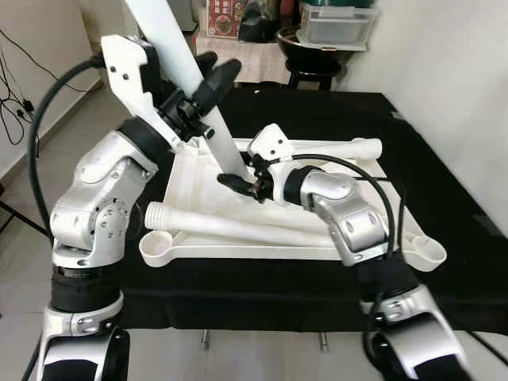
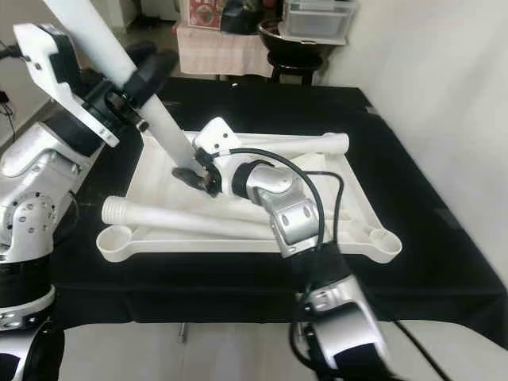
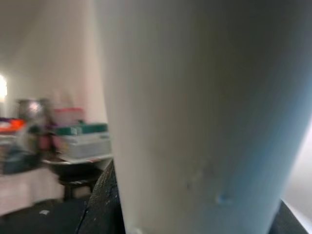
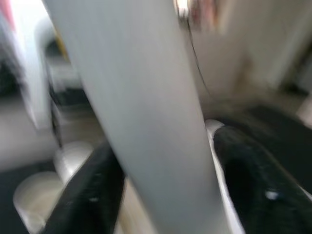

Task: Building children table

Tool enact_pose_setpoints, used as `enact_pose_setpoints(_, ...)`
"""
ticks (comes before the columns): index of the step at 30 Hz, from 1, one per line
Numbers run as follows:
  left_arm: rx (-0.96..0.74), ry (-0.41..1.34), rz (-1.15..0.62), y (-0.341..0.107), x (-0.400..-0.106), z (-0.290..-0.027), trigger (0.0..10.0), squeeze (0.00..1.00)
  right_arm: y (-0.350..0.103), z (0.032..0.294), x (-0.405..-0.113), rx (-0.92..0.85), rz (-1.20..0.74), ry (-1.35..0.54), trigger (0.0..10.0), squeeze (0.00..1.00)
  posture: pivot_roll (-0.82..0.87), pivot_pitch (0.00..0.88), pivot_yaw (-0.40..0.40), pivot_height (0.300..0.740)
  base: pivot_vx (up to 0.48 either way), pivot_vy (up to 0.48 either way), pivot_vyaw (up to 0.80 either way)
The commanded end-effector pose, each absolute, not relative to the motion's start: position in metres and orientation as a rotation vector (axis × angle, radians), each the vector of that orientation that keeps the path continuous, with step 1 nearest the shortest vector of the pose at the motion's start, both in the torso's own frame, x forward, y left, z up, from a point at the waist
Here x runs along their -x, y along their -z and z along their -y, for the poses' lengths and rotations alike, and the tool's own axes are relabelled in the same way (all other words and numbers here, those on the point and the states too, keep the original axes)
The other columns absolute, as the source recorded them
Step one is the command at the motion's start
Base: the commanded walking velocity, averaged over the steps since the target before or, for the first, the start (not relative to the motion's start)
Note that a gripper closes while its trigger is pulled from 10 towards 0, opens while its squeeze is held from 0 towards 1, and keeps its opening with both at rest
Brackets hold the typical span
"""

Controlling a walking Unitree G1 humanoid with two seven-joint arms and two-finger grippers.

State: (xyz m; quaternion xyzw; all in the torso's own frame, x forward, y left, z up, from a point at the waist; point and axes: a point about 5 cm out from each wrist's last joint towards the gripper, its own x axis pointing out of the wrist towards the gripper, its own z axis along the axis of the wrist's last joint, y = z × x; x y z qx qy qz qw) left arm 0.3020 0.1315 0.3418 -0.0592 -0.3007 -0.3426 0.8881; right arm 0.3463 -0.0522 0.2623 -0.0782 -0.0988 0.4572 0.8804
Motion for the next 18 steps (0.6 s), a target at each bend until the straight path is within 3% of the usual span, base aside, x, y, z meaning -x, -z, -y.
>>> enact_pose_setpoints(1,0.135,0.745,0.628,-0.344,-0.3,-0.131,0.0,0.0,-0.273,0.049,-0.343,0.112,0.27,-0.986,10.0,1.0,-0.24,0.0,-0.054,0.74,0.0,0.0,0.0)
enact_pose_setpoints(7,0.153,0.767,0.629,-0.346,-0.301,-0.133,0.0,0.0,-0.271,0.03,-0.333,0.15,0.302,-1.043,10.0,1.0,-0.24,0.0,-0.056,0.74,0.0,0.0,0.0)
enact_pose_setpoints(8,0.153,0.77,0.627,-0.347,-0.301,-0.133,0.0,0.0,-0.27,0.023,-0.331,0.171,0.304,-1.074,10.0,0.0,-0.24,0.0,-0.056,0.74,0.0,0.0,0.0)
enact_pose_setpoints(12,0.154,0.772,0.627,-0.347,-0.302,-0.133,0.0,0.0,-0.267,0.017,-0.329,0.205,0.303,-1.099,10.0,0.0,-0.24,0.0,-0.055,0.74,0.0,0.0,0.0)
enact_pose_setpoints(13,0.16,0.779,0.631,-0.348,-0.303,-0.131,0.0,0.0,-0.258,0.007,-0.33,0.294,0.299,-1.096,10.0,0.0,-0.24,0.0,-0.056,0.74,0.0,0.0,0.0)
enact_pose_setpoints(18,0.177,0.79,0.639,-0.35,-0.304,-0.129,0.0,0.0,-0.244,0.006,-0.348,0.387,0.27,-0.966,10.0,0.0,-0.23,0.0,-0.055,0.74,0.0,0.0,0.0)
